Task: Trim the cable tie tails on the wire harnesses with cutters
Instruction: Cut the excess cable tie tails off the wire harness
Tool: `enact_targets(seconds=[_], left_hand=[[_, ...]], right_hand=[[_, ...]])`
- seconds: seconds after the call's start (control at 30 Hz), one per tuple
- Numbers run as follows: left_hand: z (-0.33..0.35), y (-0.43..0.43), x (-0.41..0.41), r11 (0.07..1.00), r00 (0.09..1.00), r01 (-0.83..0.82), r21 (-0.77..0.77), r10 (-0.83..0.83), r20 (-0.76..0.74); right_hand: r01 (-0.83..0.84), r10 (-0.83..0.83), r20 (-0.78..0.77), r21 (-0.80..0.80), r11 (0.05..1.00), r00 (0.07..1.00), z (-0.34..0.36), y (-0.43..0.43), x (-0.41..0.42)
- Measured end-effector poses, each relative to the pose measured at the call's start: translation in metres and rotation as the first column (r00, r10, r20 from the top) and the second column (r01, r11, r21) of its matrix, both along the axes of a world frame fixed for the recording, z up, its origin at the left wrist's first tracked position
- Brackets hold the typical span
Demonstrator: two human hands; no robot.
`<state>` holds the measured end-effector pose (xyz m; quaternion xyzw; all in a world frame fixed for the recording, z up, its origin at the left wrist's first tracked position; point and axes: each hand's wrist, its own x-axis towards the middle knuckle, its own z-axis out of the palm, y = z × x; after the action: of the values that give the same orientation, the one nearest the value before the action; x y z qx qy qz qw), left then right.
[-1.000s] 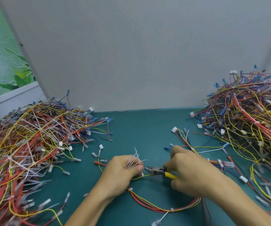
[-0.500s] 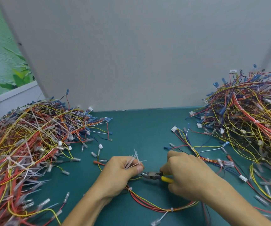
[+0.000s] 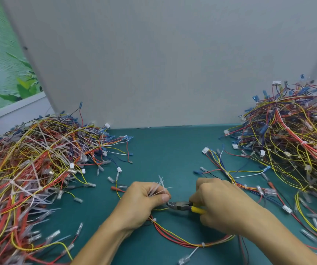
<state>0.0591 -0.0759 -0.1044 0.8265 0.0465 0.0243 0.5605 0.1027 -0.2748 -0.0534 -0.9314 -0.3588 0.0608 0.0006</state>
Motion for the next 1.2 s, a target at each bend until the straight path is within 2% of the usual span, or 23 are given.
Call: enact_targets(seconds=[0.37,0.67,0.8,0.87,0.93,1.0,1.1,1.2], left_hand=[[0.003,-0.002,-0.001,0.999,1.0,-0.029,0.028,0.029,0.0],[0.001,-0.002,0.0,0.997,0.998,-0.065,0.029,0.064,0.012],[0.012,-0.006,-0.005,0.996,0.997,-0.076,0.038,0.075,0.033],[0.025,-0.008,-0.009,0.985,0.992,-0.083,0.152,0.067,0.107],[0.04,-0.015,-0.017,0.944,0.985,-0.068,0.324,0.012,0.173],[0.054,-0.027,-0.03,0.911,0.982,0.029,0.412,-0.103,0.159],[0.063,-0.057,-0.048,0.8,0.954,0.277,0.532,-0.296,-0.052],[0.057,-0.087,-0.052,0.587,0.882,0.468,0.66,-0.362,-0.303]], right_hand=[[-0.046,0.051,0.112,-0.048,0.998,0.992,-0.008,0.003,0.003],[-0.035,0.041,0.115,-0.052,0.998,0.992,-0.017,0.005,0.004],[-0.025,0.021,0.07,0.048,0.999,0.997,-0.017,0.001,0.009],[0.024,-0.033,0.041,0.199,0.98,0.999,-0.011,-0.008,0.018],[0.109,-0.13,0.041,0.331,0.937,0.991,-0.002,-0.018,0.028],[0.191,-0.239,0.06,0.431,0.882,0.969,0.005,-0.029,0.036],[0.252,-0.323,0.073,0.474,0.844,0.944,0.009,-0.04,0.044],[0.279,-0.344,0.055,0.474,0.835,0.937,0.007,-0.044,0.047]])
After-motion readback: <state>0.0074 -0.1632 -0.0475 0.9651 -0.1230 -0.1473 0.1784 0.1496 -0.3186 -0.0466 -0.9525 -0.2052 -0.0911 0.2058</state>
